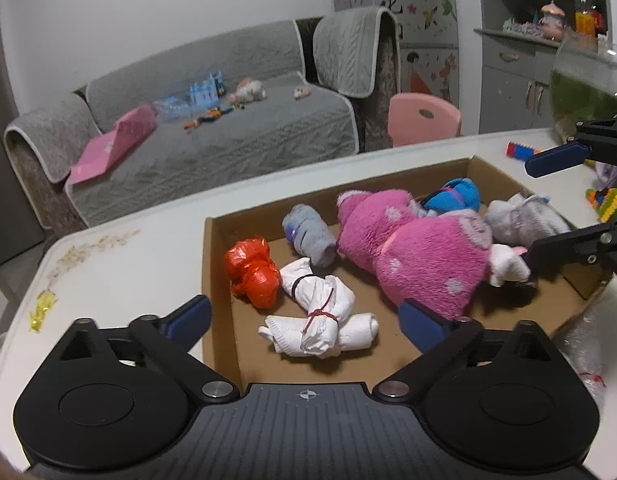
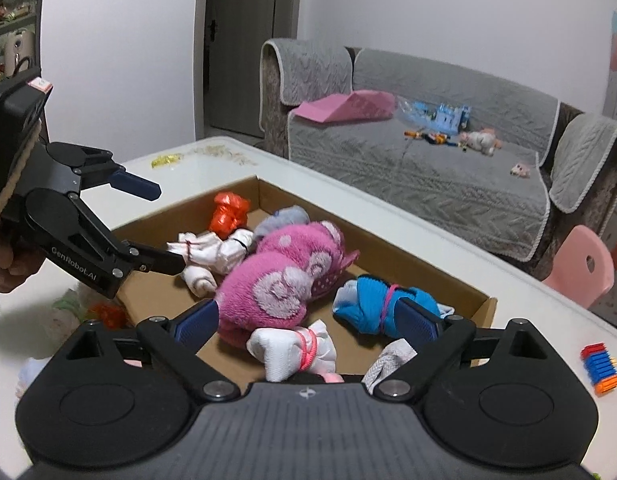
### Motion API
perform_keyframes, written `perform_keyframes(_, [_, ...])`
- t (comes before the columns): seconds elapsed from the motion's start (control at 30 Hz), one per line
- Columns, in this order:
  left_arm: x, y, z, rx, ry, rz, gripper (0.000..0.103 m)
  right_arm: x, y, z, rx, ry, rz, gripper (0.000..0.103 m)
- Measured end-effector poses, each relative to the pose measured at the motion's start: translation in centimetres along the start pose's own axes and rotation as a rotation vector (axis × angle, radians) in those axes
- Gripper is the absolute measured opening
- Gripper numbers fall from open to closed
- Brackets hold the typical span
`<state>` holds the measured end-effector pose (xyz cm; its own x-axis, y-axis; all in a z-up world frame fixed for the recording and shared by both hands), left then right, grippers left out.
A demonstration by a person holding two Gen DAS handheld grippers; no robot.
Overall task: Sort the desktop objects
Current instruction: 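Open the left tool in the box while the right tool releases the pink-banded towel, then move the left tool toward the green-banded bundle while the right tool approaches the plastic-wrapped bundle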
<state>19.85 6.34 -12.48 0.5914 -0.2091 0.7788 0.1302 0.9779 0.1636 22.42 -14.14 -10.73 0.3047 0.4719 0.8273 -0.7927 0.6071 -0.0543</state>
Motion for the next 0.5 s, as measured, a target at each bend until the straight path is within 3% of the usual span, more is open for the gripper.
perform_keyframes(0.27, [-2.5, 0.7, 5.5, -0.024, -0.046, 0.014, 0.103, -1.5, 1.9, 5.0, 0.040, -0.067, -0.010, 0.099])
perform_keyframes(0.5, [-7.6, 1.2, 7.8, -0.019, -0.006, 0.080, 0.103, -5.2, 4.3, 7.2, 0.084, -0.076, -0.022, 0.102])
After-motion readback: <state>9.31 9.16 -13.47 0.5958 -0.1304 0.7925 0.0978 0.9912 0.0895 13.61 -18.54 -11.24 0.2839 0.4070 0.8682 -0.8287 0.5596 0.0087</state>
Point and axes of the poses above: each gripper's, at about its wrist camera, not at the fingertips, and z roughly against the way its jaws point, y to its left, x to its top, the point moved 5 cm from there along -z, roughly the way its jaws point, and after that the axes turned 1 degree about x, right-handed, at the moved point
